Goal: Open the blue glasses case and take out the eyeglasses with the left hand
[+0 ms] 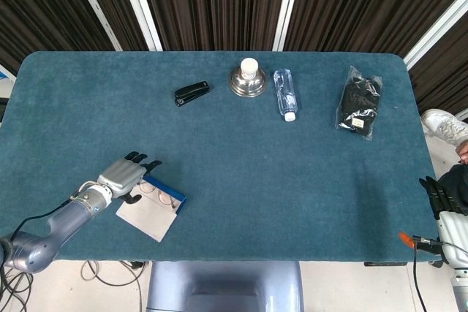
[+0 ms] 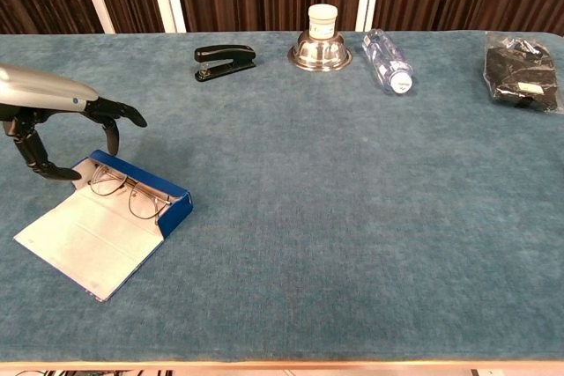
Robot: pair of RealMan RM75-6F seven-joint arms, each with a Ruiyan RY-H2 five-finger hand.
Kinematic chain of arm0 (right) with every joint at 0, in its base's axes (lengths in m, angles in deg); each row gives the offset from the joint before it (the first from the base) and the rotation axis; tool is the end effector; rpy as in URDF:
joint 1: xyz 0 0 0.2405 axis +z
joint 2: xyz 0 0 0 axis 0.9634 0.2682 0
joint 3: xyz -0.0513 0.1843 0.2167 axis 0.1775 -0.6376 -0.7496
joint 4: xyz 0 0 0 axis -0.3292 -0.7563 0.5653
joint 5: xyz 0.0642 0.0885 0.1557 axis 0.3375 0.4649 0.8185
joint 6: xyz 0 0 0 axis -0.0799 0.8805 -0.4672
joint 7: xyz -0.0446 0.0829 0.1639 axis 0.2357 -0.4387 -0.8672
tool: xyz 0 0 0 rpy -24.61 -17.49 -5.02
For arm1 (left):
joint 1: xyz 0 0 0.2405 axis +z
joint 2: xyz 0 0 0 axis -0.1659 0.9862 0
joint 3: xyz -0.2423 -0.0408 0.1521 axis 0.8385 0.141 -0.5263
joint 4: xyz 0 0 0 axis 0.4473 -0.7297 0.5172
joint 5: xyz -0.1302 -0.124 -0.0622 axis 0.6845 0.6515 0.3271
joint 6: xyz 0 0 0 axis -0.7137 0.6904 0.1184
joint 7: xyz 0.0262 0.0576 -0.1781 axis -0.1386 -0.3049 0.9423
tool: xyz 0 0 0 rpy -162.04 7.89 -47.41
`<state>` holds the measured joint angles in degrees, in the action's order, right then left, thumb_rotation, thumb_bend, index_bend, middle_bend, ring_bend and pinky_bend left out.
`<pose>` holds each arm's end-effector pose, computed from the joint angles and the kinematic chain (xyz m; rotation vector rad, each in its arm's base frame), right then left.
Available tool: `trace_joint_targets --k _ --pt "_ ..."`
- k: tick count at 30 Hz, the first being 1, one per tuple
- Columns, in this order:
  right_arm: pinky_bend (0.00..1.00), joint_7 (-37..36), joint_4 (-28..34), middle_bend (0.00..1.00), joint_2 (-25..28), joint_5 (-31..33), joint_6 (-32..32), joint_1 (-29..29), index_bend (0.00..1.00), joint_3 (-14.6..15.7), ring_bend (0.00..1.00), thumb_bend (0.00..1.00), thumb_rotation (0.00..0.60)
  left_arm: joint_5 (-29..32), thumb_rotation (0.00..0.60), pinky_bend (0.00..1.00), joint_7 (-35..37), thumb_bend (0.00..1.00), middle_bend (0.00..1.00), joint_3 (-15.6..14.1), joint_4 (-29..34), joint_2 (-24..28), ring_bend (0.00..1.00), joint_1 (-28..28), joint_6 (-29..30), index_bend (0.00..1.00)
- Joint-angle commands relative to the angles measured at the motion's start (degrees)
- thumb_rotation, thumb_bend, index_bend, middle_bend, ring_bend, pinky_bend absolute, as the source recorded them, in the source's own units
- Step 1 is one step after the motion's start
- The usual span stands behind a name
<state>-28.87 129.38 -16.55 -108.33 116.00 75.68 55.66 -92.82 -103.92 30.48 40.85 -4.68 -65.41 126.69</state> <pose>-0.3450 -0.2045 0.2160 1.2429 -1.1337 0.9594 -0.1965 0.3759 0.0563 -2.1619 -1.0282 -0.3943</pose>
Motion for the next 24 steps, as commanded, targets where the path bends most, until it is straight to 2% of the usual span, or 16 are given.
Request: trace_joint_targets --k 1,24 --pt "0.20 0.0 0.0 0.00 0.0 0.0 0.0 0.0 0.00 0.0 0.00 0.20 0.600 -0.7 0.600 0.02 0.3 0.31 0.28 -0.2 0.6 0.5 0.00 0.5 -0.1 0.00" --pt "0.20 -0.1 0.2 0.00 0.1 0.2 0.0 -0.1 0.00 -0.1 0.00 0.20 0.600 -4.5 0.600 0.02 1.6 0.31 0.30 -1.5 3.6 3.9 0.00 3.4 -0.5 0.00"
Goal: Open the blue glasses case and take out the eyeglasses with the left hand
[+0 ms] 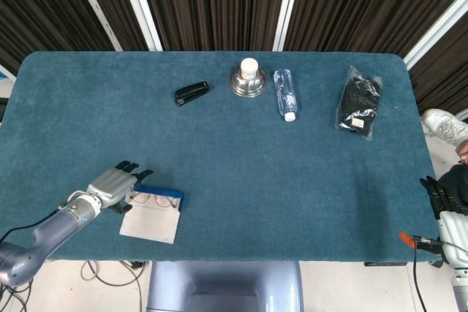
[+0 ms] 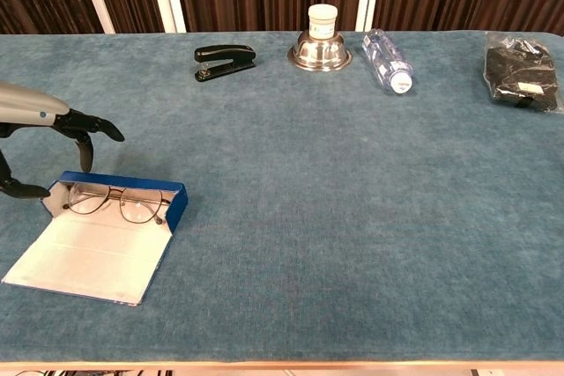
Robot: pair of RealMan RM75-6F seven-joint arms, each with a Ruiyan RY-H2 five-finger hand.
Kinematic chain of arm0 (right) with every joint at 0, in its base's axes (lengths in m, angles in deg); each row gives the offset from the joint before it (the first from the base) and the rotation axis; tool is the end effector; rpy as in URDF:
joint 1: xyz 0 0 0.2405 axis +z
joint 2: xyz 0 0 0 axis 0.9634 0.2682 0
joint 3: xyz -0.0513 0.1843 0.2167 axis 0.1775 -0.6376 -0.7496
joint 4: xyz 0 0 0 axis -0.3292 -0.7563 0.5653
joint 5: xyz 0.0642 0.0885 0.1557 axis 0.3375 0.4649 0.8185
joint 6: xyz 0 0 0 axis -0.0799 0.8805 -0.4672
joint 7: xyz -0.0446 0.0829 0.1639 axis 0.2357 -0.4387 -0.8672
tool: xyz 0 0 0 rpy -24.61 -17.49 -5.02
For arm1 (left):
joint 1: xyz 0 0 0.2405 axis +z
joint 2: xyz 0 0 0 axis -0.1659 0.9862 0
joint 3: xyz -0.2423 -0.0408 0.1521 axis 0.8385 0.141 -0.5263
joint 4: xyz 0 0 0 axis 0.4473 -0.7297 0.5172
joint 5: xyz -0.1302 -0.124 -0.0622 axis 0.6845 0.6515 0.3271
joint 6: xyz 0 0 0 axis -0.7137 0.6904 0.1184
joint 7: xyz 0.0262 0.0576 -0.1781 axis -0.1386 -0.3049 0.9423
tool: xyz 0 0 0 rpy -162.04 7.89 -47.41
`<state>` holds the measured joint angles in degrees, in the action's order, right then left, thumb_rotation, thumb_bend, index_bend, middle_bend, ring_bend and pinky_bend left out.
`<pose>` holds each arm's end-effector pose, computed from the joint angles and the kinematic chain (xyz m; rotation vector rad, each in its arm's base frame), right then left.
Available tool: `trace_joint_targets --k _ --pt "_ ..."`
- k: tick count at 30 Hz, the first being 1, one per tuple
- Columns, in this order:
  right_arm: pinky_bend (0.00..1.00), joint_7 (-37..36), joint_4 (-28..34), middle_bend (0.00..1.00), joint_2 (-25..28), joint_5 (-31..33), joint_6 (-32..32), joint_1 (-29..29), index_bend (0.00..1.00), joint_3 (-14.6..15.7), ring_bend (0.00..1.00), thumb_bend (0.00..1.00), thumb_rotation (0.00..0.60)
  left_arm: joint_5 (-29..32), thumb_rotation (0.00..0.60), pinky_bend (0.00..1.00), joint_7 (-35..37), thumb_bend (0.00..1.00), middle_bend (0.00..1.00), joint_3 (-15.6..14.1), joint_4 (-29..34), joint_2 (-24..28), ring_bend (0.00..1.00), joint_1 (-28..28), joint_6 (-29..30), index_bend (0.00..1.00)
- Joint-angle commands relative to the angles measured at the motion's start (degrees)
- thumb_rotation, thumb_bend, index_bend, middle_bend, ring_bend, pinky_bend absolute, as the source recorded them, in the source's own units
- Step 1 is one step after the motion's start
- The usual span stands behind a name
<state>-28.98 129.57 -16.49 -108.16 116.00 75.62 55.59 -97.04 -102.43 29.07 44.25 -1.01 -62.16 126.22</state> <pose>-0.3450 -0.2043 0.2164 1.2374 -1.1373 0.9614 -0.2133 0.3508 0.0691 -2.1742 -1.0621 -0.3543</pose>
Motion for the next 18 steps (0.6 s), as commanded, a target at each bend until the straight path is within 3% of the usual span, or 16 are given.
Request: trace_joint_targets --k 1,18 --pt "0.20 0.0 0.0 0.00 0.0 0.0 0.0 0.0 0.00 0.0 0.00 0.20 0.600 -0.4 0.600 0.02 0.1 0.31 0.30 -0.1 0.4 0.3 0.00 0.3 0.0 0.00" --pt "0.20 -0.1 -0.1 0.00 0.0 -0.1 0.1 0.0 0.00 0.0 0.00 0.20 0.600 -1.8 0.600 0.02 1.3 0.31 0.33 1.0 0.9 1.5 0.00 2.0 1.2 0.00"
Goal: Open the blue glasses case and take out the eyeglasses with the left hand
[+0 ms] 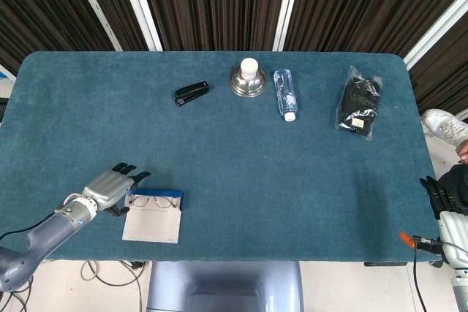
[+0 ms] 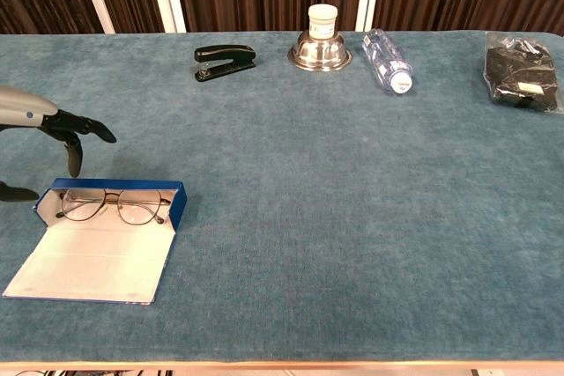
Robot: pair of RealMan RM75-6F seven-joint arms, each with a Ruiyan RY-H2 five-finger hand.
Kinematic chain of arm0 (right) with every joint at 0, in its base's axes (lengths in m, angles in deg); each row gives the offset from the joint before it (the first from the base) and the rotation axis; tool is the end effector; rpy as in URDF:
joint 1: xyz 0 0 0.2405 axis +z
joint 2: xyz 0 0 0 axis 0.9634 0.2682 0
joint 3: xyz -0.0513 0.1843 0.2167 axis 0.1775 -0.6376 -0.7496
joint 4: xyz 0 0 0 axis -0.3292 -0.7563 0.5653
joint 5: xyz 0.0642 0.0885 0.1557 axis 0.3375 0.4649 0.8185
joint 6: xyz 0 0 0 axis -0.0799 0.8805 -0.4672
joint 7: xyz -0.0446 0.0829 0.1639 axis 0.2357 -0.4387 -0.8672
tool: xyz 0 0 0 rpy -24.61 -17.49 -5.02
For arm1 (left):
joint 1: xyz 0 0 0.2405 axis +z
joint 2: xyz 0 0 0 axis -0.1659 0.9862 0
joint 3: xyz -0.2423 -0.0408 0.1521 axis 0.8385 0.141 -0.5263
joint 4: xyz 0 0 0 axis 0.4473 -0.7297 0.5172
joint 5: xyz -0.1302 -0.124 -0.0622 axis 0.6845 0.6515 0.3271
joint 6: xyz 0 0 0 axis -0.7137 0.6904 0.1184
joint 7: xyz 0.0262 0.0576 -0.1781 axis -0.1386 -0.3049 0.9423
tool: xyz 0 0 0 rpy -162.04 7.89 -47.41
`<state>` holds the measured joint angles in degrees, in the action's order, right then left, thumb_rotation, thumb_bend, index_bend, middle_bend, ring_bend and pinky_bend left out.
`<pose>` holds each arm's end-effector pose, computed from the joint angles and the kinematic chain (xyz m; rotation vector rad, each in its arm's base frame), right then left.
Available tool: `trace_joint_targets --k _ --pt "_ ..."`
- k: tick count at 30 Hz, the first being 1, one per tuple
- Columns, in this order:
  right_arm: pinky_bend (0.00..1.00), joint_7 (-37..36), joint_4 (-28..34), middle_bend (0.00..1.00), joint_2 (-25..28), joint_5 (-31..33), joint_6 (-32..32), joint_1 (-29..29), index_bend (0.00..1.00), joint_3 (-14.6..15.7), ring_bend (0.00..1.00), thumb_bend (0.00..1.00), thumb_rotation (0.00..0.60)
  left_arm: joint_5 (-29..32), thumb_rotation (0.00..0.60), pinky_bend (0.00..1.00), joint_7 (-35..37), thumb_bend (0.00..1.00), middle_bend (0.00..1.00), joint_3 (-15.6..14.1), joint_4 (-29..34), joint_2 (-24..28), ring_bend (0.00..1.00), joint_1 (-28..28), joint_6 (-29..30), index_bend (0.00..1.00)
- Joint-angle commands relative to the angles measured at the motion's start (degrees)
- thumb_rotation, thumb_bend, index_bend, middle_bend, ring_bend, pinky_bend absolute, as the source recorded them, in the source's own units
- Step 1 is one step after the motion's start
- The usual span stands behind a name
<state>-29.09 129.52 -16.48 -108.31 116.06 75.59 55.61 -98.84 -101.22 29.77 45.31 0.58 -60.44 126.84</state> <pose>-0.3448 -0.2042 0.2165 1.2387 -1.1368 0.9632 -0.2153 0.3464 0.0782 -2.1550 -1.0728 -0.3769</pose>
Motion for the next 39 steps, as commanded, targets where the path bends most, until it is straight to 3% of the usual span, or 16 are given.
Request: trace_joint_targets --k 1,17,24,39 --pt "0.20 0.0 0.0 0.00 0.0 0.0 0.0 0.0 0.00 0.0 0.00 0.20 0.600 0.1 0.600 0.02 0.2 0.31 0.33 0.6 -0.2 -0.3 0.00 0.5 1.3 0.00" --pt "0.20 0.0 0.0 0.00 0.0 0.0 0.0 0.0 0.00 0.0 0.00 0.20 0.600 2.1 0.600 0.04 -5.3 0.31 0.47 3.3 -6.3 -11.3 0.02 2.3 8.3 0.05" --pt "0.20 -0.2 0.0 0.00 0.0 0.0 0.0 0.0 0.00 0.0 0.00 0.20 0.600 2.2 0.600 0.04 -8.1 0.30 0.46 3.9 -9.2 -15.1 0.02 2.2 9.8 0.05" --pt "0.20 -0.2 0.0 0.00 0.0 -0.1 0.0 0.0 0.00 0.0 0.00 0.20 0.600 -1.4 0.600 0.04 -8.4 0.24 0.43 4.1 -8.1 -15.6 0.02 4.3 12.3 0.05"
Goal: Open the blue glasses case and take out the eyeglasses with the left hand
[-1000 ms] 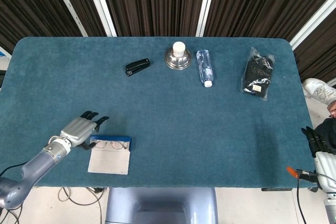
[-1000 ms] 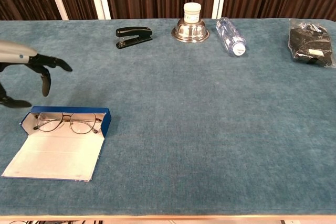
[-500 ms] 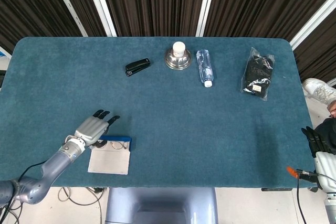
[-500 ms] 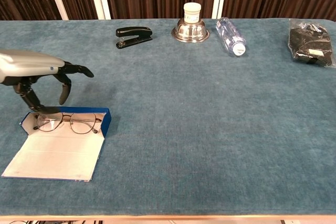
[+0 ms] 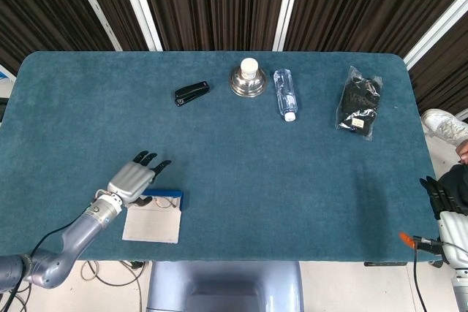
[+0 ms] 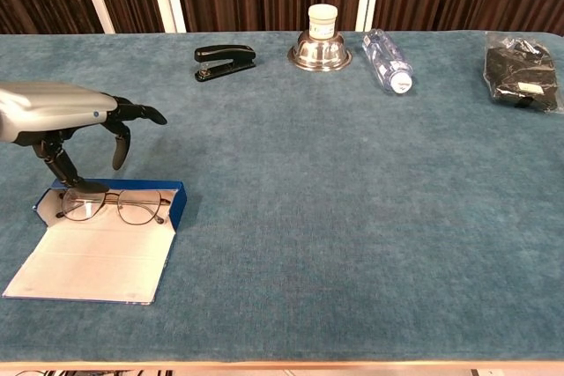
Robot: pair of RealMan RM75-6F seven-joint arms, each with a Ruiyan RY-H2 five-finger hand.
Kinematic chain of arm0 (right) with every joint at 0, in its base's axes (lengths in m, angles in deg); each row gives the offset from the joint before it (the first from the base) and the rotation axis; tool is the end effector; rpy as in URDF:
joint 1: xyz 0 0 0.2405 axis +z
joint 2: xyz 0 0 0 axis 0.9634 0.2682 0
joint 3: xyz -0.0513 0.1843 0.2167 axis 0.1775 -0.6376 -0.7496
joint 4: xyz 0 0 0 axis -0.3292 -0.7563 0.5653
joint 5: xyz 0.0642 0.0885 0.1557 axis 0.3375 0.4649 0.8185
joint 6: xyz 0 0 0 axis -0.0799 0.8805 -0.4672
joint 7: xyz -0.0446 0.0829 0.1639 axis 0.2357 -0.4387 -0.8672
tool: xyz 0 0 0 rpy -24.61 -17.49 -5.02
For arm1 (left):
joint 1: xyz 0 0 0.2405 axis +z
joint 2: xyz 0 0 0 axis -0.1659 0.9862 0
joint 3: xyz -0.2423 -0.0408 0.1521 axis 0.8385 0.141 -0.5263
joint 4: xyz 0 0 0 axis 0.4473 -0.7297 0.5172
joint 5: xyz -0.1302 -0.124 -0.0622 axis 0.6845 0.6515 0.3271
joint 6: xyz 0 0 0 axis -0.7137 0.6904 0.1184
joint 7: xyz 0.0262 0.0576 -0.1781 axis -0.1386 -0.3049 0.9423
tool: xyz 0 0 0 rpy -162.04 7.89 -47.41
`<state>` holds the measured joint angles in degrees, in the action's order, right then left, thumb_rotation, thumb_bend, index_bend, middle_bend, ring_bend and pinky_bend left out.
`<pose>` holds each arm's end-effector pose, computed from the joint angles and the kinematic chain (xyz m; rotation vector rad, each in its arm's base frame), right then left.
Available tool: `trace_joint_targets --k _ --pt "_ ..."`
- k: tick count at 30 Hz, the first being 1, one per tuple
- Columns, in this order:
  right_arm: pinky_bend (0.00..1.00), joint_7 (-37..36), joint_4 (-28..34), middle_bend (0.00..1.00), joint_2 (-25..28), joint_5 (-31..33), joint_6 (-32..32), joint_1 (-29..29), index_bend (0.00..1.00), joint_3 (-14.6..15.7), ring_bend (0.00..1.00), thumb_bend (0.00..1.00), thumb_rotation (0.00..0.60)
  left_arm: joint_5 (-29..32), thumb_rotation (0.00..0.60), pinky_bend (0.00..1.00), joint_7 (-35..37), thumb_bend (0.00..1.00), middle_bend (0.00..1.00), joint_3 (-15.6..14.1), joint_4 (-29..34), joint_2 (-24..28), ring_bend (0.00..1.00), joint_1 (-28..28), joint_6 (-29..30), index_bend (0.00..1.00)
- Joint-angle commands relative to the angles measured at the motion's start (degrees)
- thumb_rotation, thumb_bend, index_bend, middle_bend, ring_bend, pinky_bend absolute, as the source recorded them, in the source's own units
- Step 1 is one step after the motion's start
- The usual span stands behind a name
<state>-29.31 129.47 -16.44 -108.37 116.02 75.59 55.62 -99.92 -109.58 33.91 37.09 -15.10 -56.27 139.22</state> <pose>-0.3449 -0.2041 0.2166 1.2388 -1.1387 0.9648 -0.1986 0.3638 0.0206 -2.1048 -0.9120 -0.5866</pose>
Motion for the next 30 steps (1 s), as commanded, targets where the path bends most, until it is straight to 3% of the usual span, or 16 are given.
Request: trace_joint_targets --k 1,30 --pt "0.20 0.1 0.0 0.00 0.0 0.0 0.0 0.0 0.00 0.0 0.00 0.20 0.600 -0.5 0.600 0.04 -0.2 0.24 0.43 -0.1 0.2 0.0 0.02 0.2 -0.1 0.05" --pt "0.20 -0.1 0.0 0.00 0.0 0.1 0.0 0.0 0.00 0.0 0.00 0.20 0.600 0.4 0.600 0.04 -0.3 0.29 0.49 1.4 -1.7 -2.1 0.04 1.0 -1.5 0.08"
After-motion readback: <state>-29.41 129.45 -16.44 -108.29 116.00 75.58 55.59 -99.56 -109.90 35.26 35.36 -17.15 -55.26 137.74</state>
